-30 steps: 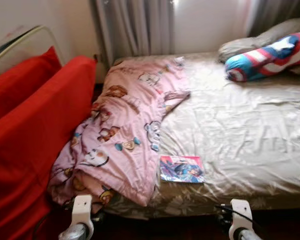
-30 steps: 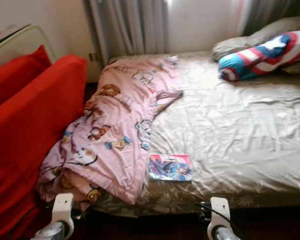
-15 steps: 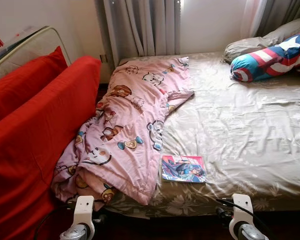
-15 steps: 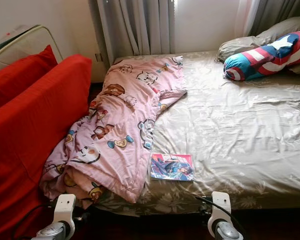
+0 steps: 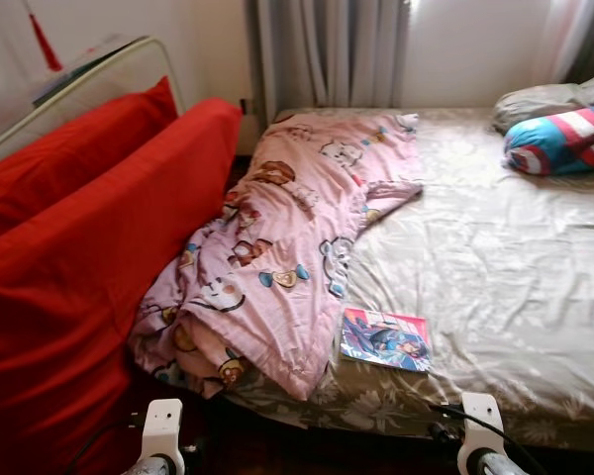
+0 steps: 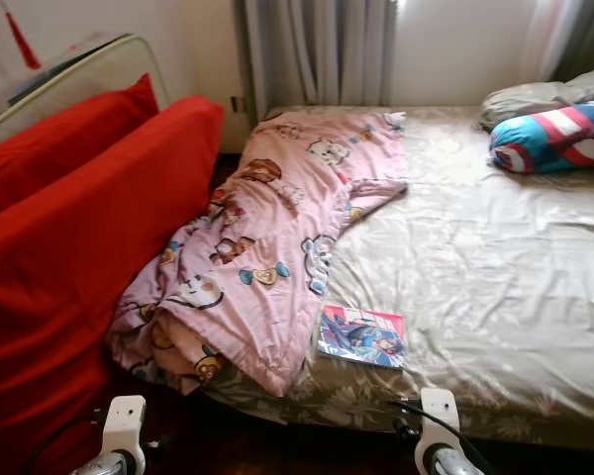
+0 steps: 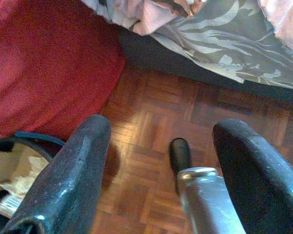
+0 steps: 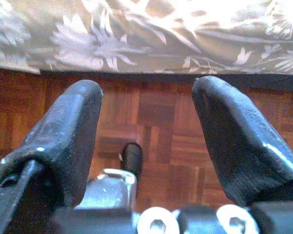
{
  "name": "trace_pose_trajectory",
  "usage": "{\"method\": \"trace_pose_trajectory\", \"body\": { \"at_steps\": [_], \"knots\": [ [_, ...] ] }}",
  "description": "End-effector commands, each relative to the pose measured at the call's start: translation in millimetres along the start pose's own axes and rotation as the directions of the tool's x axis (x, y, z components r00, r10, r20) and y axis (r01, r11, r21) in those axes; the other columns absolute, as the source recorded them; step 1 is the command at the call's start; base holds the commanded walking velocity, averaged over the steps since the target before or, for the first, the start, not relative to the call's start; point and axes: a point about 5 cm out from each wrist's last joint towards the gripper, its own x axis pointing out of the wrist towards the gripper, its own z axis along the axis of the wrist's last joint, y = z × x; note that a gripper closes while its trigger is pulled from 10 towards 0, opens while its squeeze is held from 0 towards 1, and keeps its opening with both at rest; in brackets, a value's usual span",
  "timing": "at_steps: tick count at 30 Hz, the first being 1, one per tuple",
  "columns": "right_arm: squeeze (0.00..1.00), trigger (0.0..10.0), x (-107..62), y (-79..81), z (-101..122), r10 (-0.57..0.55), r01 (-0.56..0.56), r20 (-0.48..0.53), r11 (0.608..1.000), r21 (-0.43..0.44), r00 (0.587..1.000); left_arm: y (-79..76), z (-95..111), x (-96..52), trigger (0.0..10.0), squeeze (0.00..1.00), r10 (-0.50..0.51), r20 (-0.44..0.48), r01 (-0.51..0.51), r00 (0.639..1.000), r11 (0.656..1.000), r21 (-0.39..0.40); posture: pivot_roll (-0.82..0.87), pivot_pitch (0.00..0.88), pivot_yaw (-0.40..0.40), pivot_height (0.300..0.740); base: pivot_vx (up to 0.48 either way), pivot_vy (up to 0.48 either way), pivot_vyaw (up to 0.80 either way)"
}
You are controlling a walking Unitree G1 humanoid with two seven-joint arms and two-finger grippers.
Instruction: Clean up the room
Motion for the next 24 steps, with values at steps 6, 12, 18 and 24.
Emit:
{"method": "trace_pose_trajectory", "body": {
  "at_steps": [6, 12, 18, 24],
  "knots": [
    [0.0, 10.0, -1.6, -3.2, -0.9, -0.003, 0.002, 0.027, 1.0, 0.005, 1.0, 0.4, -6.4, -1.3, 10.0, 0.0, -0.01, -0.02, 0.009, 1.0, 1.0, -0.015, -0.08, 0.0, 0.028, 0.74, 0.0, 0.0, 0.0],
    [0.0, 10.0, -1.7, -1.6, -4.8, 0.008, -0.008, 0.0, 1.0, -0.016, 1.0, 2.5, -8.4, -2.1, 10.0, 0.0, -0.001, -0.021, 0.0, 1.0, 1.0, -0.013, -0.08, 0.0, 0.033, 0.74, 0.0, 0.0, 0.0],
    [0.0, 10.0, -1.5, -0.4, -5.0, 0.008, -0.008, 0.002, 1.0, -0.024, 1.0, 3.0, -7.8, -2.2, 10.0, 0.0, -0.012, -0.018, 0.012, 1.0, 1.0, 0.001, -0.1, 0.0, 0.046, 0.74, 0.0, 0.0, 0.27],
    [0.0, 10.0, -1.1, 1.0, -4.5, 0.005, -0.005, 0.005, 1.0, -0.003, 1.0, 3.3, -6.3, -2.0, 10.0, 0.0, -0.018, -0.015, 0.018, 1.0, 1.0, 0.001, -0.11, 0.0, 0.046, 0.74, 0.0, 0.0, 0.22]
  ]
}}
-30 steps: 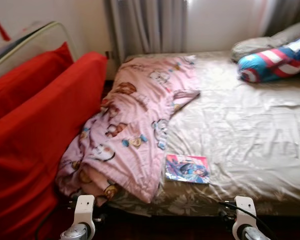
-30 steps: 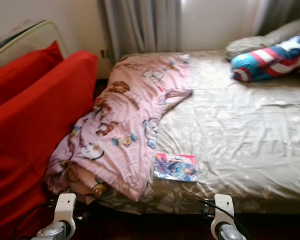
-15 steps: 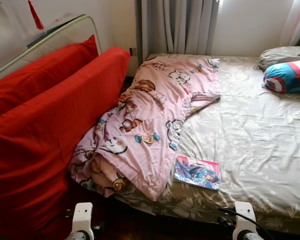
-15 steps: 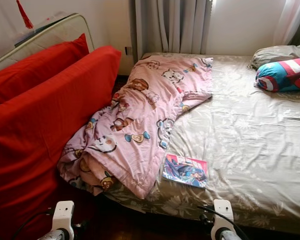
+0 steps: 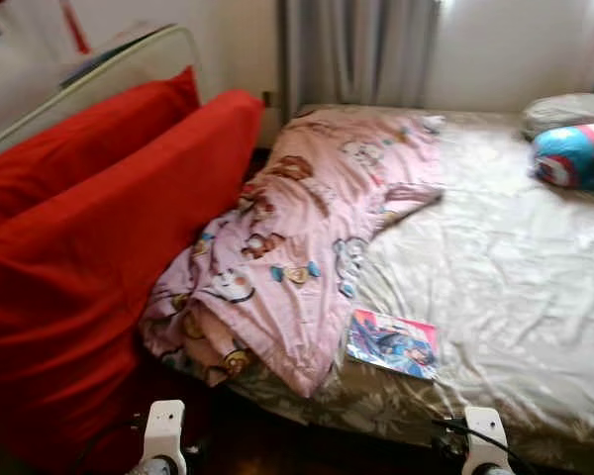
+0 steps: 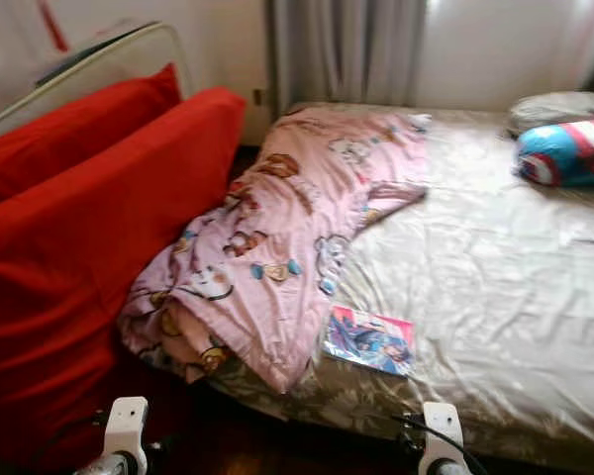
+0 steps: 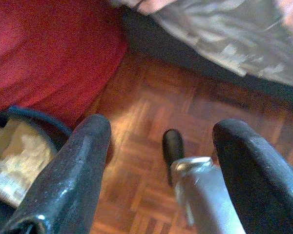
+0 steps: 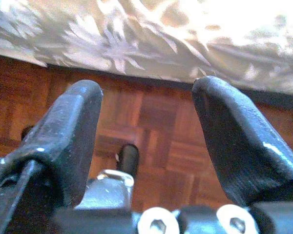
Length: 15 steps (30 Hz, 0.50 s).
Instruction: Clean up the room
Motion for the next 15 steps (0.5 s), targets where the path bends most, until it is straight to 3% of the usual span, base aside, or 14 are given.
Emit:
{"method": "trace_pose_trajectory", "body": {
  "at_steps": [1, 4, 15],
  "knots": [
    [0.0, 10.0, -1.0, -1.4, -3.7, -0.009, 0.009, -0.009, 1.0, 0.012, 1.0, 0.4, 1.3, 0.2, 10.0, 0.0, -0.005, 0.001, 0.005, 1.0, 1.0, 0.0, -0.11, 0.0, 0.046, 0.74, 0.0, 0.0, 0.0],
    [0.0, 10.0, -0.7, -0.8, -2.7, -0.008, 0.008, -0.003, 1.0, 0.015, 1.0, 0.7, 2.1, 0.3, 10.0, 0.0, -0.005, 0.002, 0.005, 1.0, 1.0, -0.002, -0.11, 0.0, 0.047, 0.74, 0.0, 0.0, 0.0],
    [0.0, 10.0, 0.8, -0.3, 5.6, 0.002, -0.002, 0.02, 1.0, 0.009, 1.0, 1.4, 8.5, 1.5, 10.0, 0.0, 0.005, 0.017, -0.005, 1.0, 1.0, -0.012, -0.1, 0.0, 0.037, 0.74, 0.257, 0.0, 0.0]
  ]
}}
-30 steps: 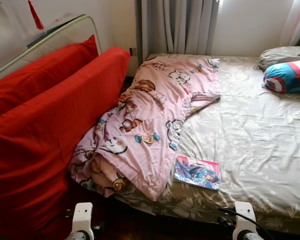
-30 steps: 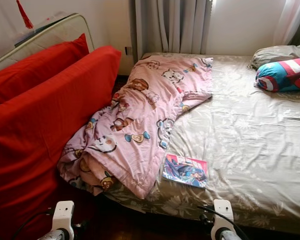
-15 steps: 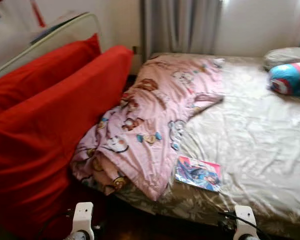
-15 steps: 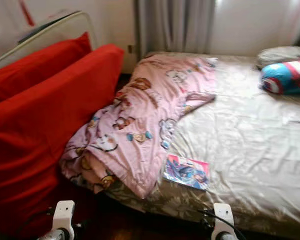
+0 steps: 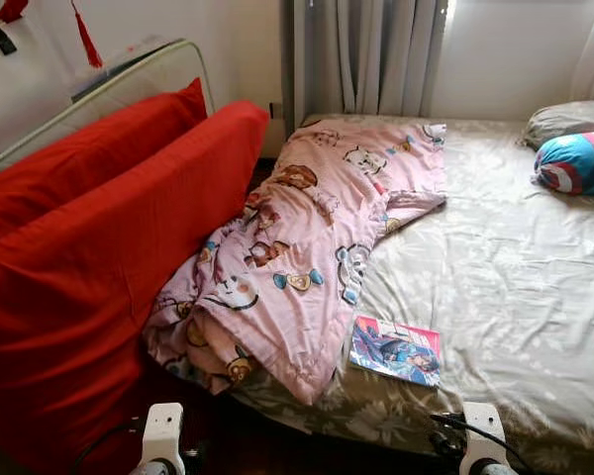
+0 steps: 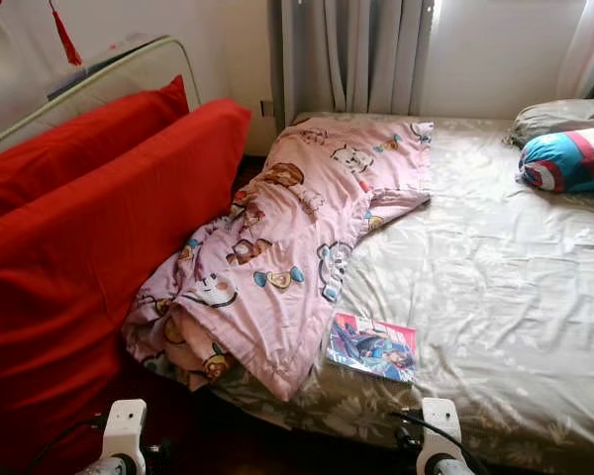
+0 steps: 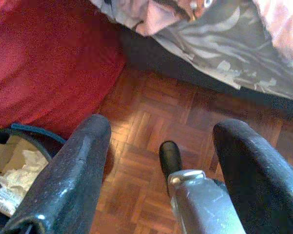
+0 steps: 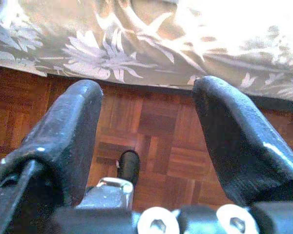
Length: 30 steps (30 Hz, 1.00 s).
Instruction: Clean up the room
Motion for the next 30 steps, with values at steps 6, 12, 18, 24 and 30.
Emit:
{"method": "trace_pose_trajectory", "body": {
  "at_steps": [6, 12, 18, 24, 30],
  "knots": [
    [0.0, 10.0, 1.5, 1.4, 8.0, 0.014, -0.014, 0.022, 1.0, -0.008, 1.0, 3.6, 2.1, 0.0, 10.0, 0.0, 0.015, 0.002, -0.015, 1.0, 1.0, -0.012, -0.09, 0.0, 0.034, 0.74, 0.294, 0.0, 0.18],
    [0.0, 10.0, 1.6, 1.9, 8.9, 0.016, -0.016, 0.034, 1.0, 0.01, 0.999, 3.9, 3.0, 0.1, 10.0, 0.0, 0.013, 0.006, -0.012, 1.0, 1.0, -0.009, -0.09, 0.0, 0.033, 0.74, 0.05, 0.0, 0.0],
    [0.0, 10.0, 1.2, 1.7, 11.9, 0.018, -0.02, 0.073, 1.0, 0.019, 0.997, 3.4, 5.7, -0.1, 10.0, 0.0, 0.005, 0.04, -0.004, 0.999, 1.0, -0.022, -0.09, 0.0, 0.028, 0.74, 0.0, 0.0, 0.0],
    [0.0, 10.0, 0.1, 1.1, 14.8, 0.019, -0.021, 0.122, 1.0, 0.019, 0.992, 2.8, 8.6, -0.7, 10.0, 0.0, 0.003, 0.09, 0.001, 0.996, 0.999, -0.043, -0.09, 0.012, 0.025, 0.74, 0.0, 0.0, 0.0],
    [0.0, 10.0, -0.1, 18.3, 28.0, 0.069, -0.073, 0.264, 0.997, 0.004, 0.962, 3.1, 14.2, -3.1, 10.0, 0.0, 0.018, 0.195, -0.001, 0.981, 0.996, -0.087, -0.09, 0.024, 0.022, 0.74, 0.0, 0.0, 0.0]
  ]
}}
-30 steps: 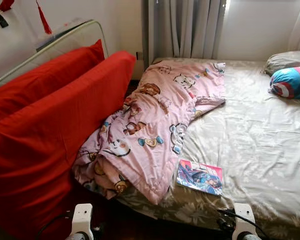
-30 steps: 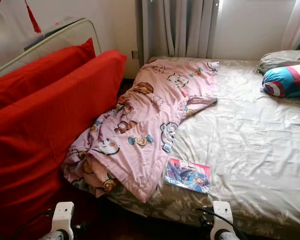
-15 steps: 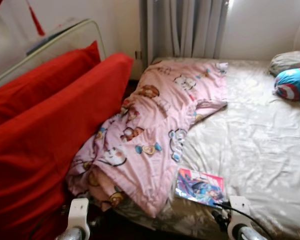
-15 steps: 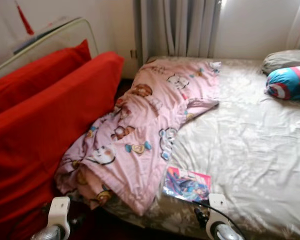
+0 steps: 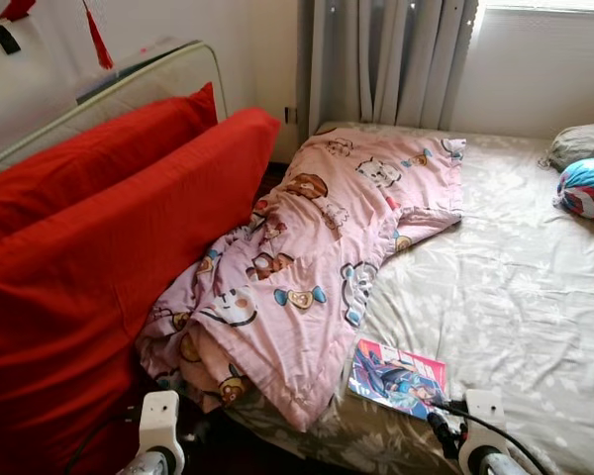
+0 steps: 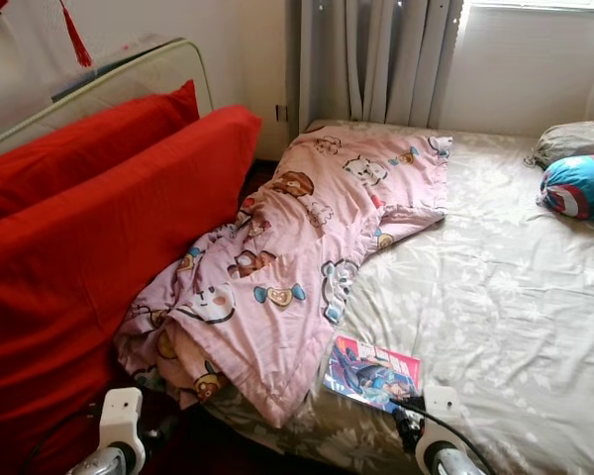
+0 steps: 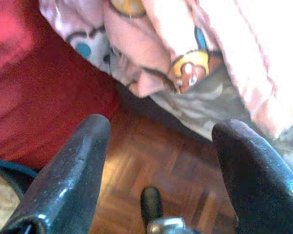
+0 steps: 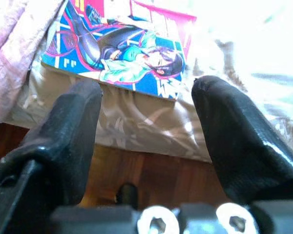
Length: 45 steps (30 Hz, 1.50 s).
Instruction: Clean up the room
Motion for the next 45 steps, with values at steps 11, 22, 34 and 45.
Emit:
{"method": "trace_pose_trajectory", "body": {
  "at_steps": [11, 22, 34, 45],
  "knots": [
    [0.0, 10.0, 4.5, 38.4, 60.8, 0.084, -0.075, 0.399, 0.996, -0.036, 0.913, -11.8, 58.9, -21.2, 10.0, 0.0, -0.071, 0.511, 0.043, 0.857, 0.997, 0.066, -0.1, 0.034, 0.015, 0.74, 0.0, 0.0, 0.0],
    [0.0, 10.0, -17.7, 21.4, 68.3, -0.027, 0.04, 0.522, 0.999, -0.014, 0.853, -16.6, 84.4, -55.0, 10.0, 0.0, -0.123, 0.632, 0.061, 0.765, 0.991, 0.12, -0.09, 0.037, 0.011, 0.74, 0.0, 0.0, 0.0],
    [0.0, 10.0, -33.3, 4.6, 74.3, -0.136, 0.145, 0.558, 0.989, 0.029, 0.819, -20.2, 90.9, -62.4, 10.0, 0.0, -0.141, 0.626, 0.087, 0.767, 0.989, 0.116, -0.1, 0.052, 0.026, 0.74, 0.0, 0.0, 0.0],
    [0.0, 10.0, -32.4, 22.4, 82.1, -0.087, 0.115, 0.548, 0.993, -0.016, 0.832, -31.8, 96.9, -63.4, 10.0, 0.0, -0.161, 0.608, 0.128, 0.777, 0.987, 0.098, -0.1, 0.056, 0.023, 0.695, 0.0, 0.0, 0.0]
  ]
}}
